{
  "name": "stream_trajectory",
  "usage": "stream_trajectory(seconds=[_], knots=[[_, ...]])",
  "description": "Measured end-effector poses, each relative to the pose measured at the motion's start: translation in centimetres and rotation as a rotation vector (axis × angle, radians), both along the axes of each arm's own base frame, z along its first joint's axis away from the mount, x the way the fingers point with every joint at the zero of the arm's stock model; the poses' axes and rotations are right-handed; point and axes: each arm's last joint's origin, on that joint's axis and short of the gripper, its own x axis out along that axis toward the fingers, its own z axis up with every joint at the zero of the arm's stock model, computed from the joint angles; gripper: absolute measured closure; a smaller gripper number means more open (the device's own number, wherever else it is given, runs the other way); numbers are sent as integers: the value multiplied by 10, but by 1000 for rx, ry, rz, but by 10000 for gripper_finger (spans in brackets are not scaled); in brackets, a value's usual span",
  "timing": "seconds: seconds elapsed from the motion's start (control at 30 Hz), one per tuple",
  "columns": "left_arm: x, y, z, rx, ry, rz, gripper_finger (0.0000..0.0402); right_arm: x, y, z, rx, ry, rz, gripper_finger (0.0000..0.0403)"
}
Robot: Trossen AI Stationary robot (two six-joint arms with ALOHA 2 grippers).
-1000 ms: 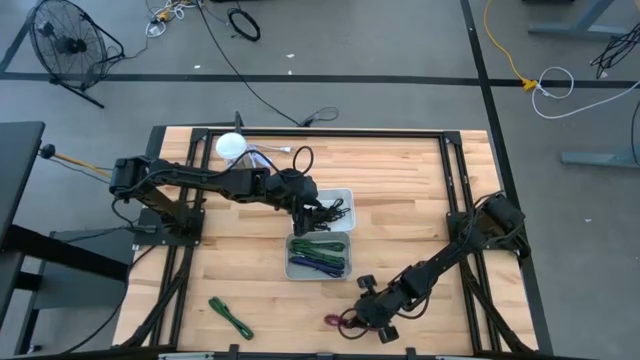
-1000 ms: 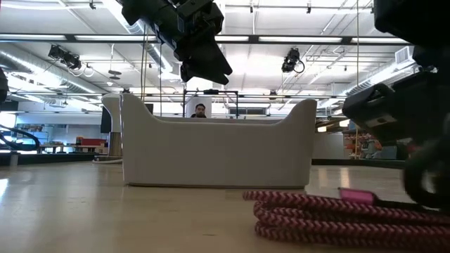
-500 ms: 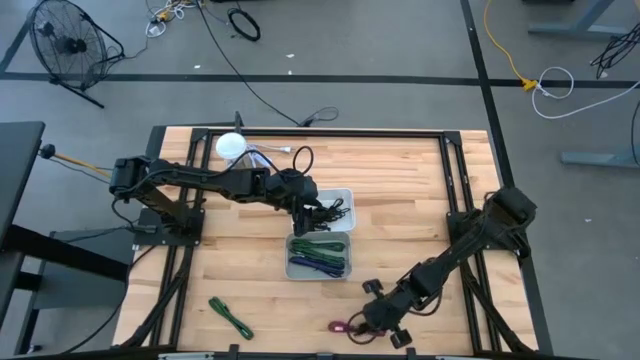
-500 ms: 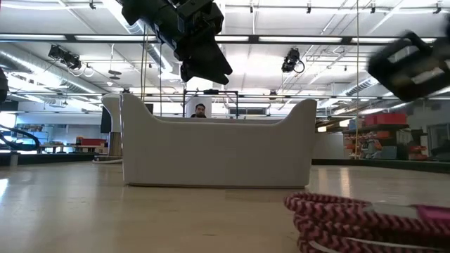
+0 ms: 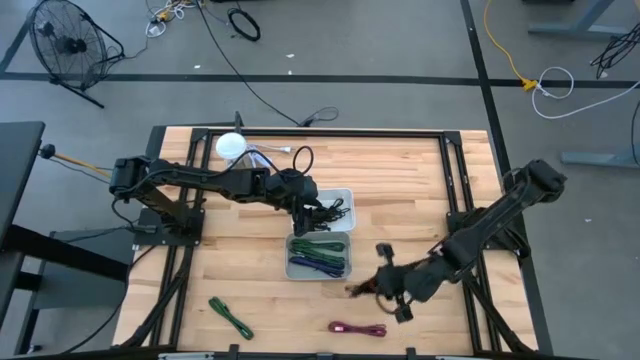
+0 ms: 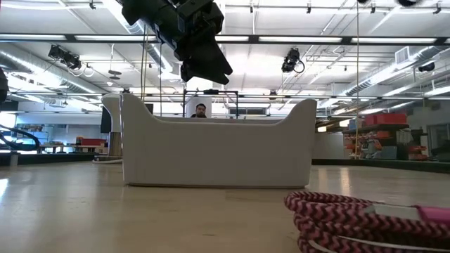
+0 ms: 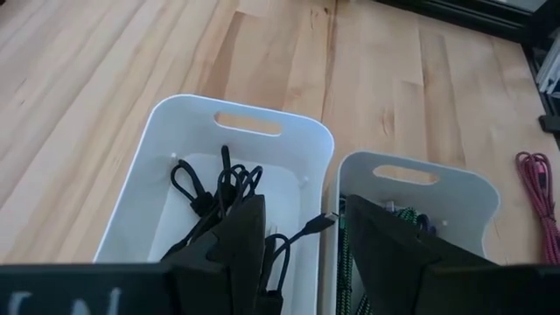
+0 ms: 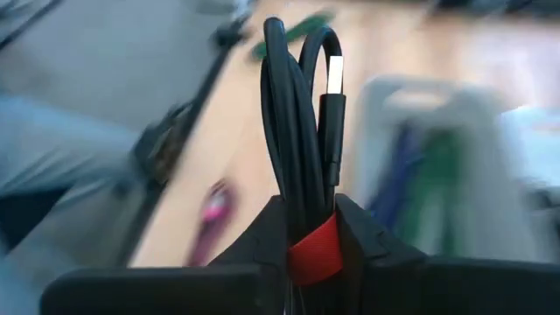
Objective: Pick & Place USB Port
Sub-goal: Put the black charger cable into the white container
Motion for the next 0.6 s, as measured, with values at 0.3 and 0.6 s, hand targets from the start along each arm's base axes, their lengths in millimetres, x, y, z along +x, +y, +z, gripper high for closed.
stream_trajectory(seconds=[0.3, 0.6], knots=[[0, 3, 0, 69, -2, 89, 234, 8, -46, 24, -186, -173, -335, 356], [-4, 16, 3, 351, 21, 409, 234, 42, -95, 13, -206, -126, -438, 357]])
